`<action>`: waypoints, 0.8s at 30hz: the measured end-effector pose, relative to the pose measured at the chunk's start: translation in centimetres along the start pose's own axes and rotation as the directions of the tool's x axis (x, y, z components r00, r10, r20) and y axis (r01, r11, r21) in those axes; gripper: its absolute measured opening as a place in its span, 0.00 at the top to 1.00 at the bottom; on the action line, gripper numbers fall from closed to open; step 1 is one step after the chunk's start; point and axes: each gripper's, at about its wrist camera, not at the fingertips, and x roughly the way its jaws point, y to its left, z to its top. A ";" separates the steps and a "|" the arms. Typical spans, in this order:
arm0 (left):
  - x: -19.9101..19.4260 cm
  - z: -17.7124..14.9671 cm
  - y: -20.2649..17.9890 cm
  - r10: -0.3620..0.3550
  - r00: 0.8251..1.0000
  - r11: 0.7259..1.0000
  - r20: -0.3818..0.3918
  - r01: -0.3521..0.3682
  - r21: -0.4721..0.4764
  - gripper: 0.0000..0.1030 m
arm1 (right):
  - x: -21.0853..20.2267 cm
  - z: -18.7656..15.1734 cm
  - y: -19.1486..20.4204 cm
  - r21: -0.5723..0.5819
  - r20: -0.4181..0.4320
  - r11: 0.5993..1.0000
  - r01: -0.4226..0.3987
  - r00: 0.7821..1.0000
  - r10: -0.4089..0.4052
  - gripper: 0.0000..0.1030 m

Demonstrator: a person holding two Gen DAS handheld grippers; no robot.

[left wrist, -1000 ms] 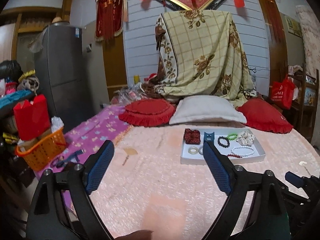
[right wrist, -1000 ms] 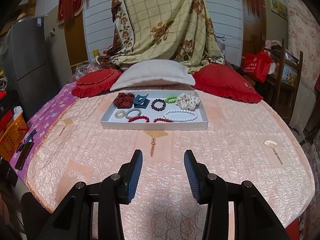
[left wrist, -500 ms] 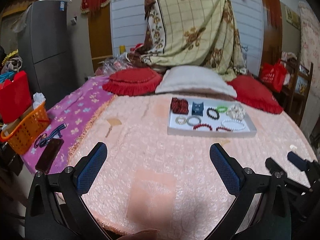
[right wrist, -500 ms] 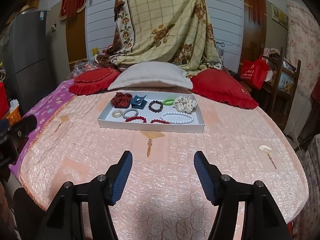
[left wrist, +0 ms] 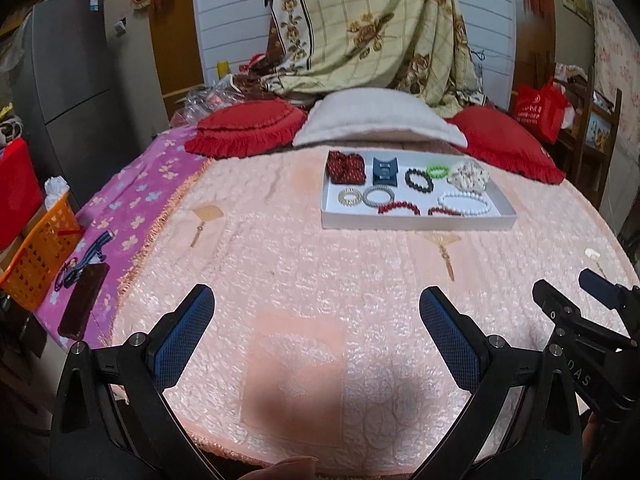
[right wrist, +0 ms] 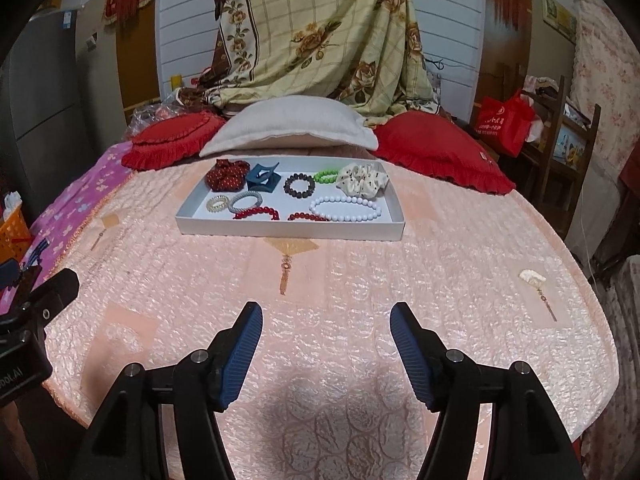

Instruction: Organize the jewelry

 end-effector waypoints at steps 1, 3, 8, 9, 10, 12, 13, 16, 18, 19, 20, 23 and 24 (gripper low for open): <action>0.3 -0.1 0.0 -0.001 1.000 1.000 -0.009 0.001 0.002 0.00 | 0.2 -0.1 0.0 -0.002 -0.006 1.000 0.000 1.000 0.000 0.38; 0.9 -0.2 -0.1 -0.007 0.999 1.000 -0.032 0.007 0.003 0.00 | 0.6 -0.2 0.1 -0.003 -0.018 1.000 0.000 1.000 0.000 0.38; 2.1 -0.7 -0.2 -0.017 0.997 1.000 -0.081 0.016 -0.002 0.00 | 1.5 -0.3 0.4 -0.012 -0.041 1.000 -0.001 0.999 0.001 0.38; 2.3 -0.7 -0.2 -0.015 0.996 1.000 -0.086 0.015 -0.003 0.00 | 1.6 -0.4 0.4 -0.014 -0.044 1.000 -0.001 0.999 0.001 0.37; 2.4 -0.7 -0.1 -0.015 0.996 1.000 -0.090 0.015 -0.004 0.00 | 1.8 -0.4 0.5 -0.016 -0.048 1.000 -0.001 0.999 0.000 0.37; 2.7 -0.9 -0.1 -0.015 0.995 1.000 -0.101 0.014 -0.007 0.00 | 2.1 -0.5 0.5 -0.018 -0.056 1.000 -0.001 0.998 0.000 0.37; 2.9 -0.9 -0.1 -0.015 0.994 1.000 -0.107 0.014 -0.010 0.00 | 2.2 -0.5 0.6 -0.019 -0.060 1.000 -0.001 0.998 0.000 0.37; 3.4 -1.0 0.1 -0.015 0.992 1.000 -0.123 0.014 -0.015 0.00 | 2.7 -0.7 0.7 -0.020 -0.071 1.000 -0.001 0.997 0.000 0.37; 3.7 -1.0 0.1 -0.016 0.991 1.000 -0.129 0.014 -0.018 0.00 | 2.9 -0.7 0.8 -0.022 -0.076 1.000 -0.003 0.997 0.001 0.37; 3.8 -1.0 0.1 -0.016 0.991 1.000 -0.132 0.014 -0.018 0.00 | 3.0 -0.8 0.9 -0.024 -0.079 1.000 -0.003 0.997 0.001 0.37; 3.9 -1.1 0.1 -0.017 0.991 1.000 -0.135 0.014 -0.019 0.00 | 3.0 -0.8 0.9 -0.025 -0.080 1.000 -0.003 0.997 0.001 0.37; 4.2 -1.1 0.1 -0.020 0.989 1.000 -0.145 0.017 -0.022 0.00 | 3.3 -0.9 1.1 -0.028 -0.087 1.000 -0.005 0.996 0.003 0.37; 4.3 -1.2 0.1 -0.020 0.989 1.000 -0.148 0.017 -0.022 0.00 | 3.4 -0.9 1.1 -0.029 -0.089 1.000 -0.006 0.996 0.003 0.37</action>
